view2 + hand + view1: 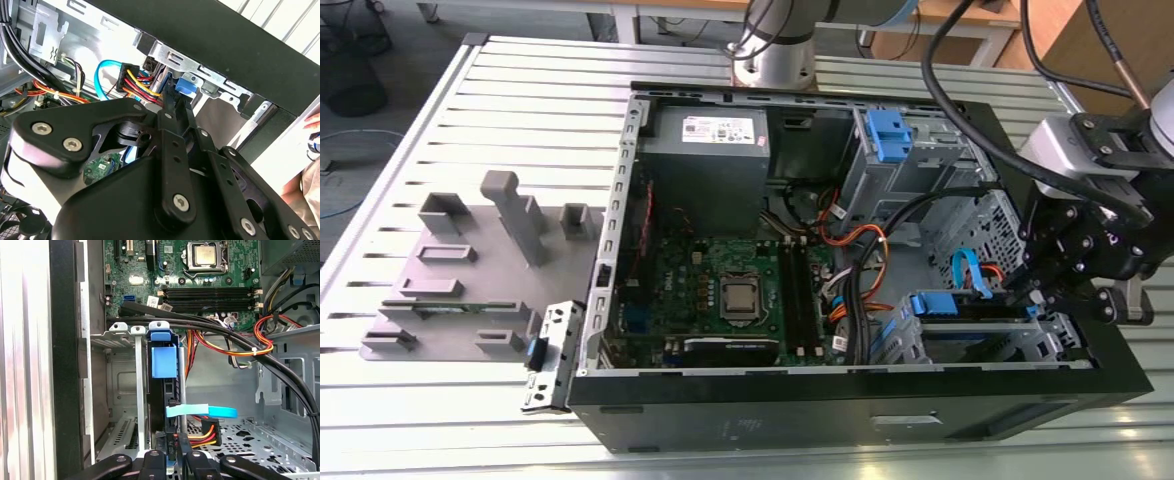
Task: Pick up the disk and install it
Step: 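Insert the second disk wire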
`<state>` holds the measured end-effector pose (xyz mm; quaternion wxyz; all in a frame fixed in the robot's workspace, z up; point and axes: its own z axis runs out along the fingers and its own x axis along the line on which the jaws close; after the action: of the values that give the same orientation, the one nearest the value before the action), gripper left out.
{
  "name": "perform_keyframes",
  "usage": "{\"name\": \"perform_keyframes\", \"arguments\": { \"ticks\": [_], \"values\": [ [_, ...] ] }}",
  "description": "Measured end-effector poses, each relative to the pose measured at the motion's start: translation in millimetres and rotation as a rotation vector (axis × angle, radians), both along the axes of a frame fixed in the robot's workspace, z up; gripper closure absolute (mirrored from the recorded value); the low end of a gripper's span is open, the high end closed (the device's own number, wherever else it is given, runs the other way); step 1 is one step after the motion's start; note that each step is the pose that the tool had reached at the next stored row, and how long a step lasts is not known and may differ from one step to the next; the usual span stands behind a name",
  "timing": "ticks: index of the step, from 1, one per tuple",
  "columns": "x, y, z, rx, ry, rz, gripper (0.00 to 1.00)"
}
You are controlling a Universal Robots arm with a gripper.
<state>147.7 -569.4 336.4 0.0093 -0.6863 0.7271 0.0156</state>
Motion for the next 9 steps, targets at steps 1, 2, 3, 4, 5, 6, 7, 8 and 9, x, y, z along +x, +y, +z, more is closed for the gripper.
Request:
{"name": "perform_keyframes", "arguments": {
  "ticks": [1, 2, 3, 4, 5, 6, 7, 8, 9],
  "values": [
    [0.0, 0.0, -0.3, -0.0003, 0.0, 0.0, 0.76],
    [0.0, 0.0, -0.7, -0.0003, 0.0, 0.0, 0.76],
    [-0.1, 0.0, -0.9, -0.0004, 0.0, 0.0, 0.76],
    [-0.1, 0.0, -1.0, -0.0006, -0.0001, 0.0, 0.76],
    [-0.1, 0.0, -1.1, -0.0006, -0.0001, 0.0, 0.76],
    [-0.1, -0.1, -1.2, -0.0005, -0.0001, 0.0, 0.76],
    [-0.1, 0.0, -1.2, -0.0004, 0.0, 0.0, 0.76],
    [-0.1, 0.0, -1.2, -0.0004, 0.0, 0.0, 0.76],
    [-0.1, 0.0, -1.3, -0.0005, 0.0, 0.0, 0.76]
  ]
}}
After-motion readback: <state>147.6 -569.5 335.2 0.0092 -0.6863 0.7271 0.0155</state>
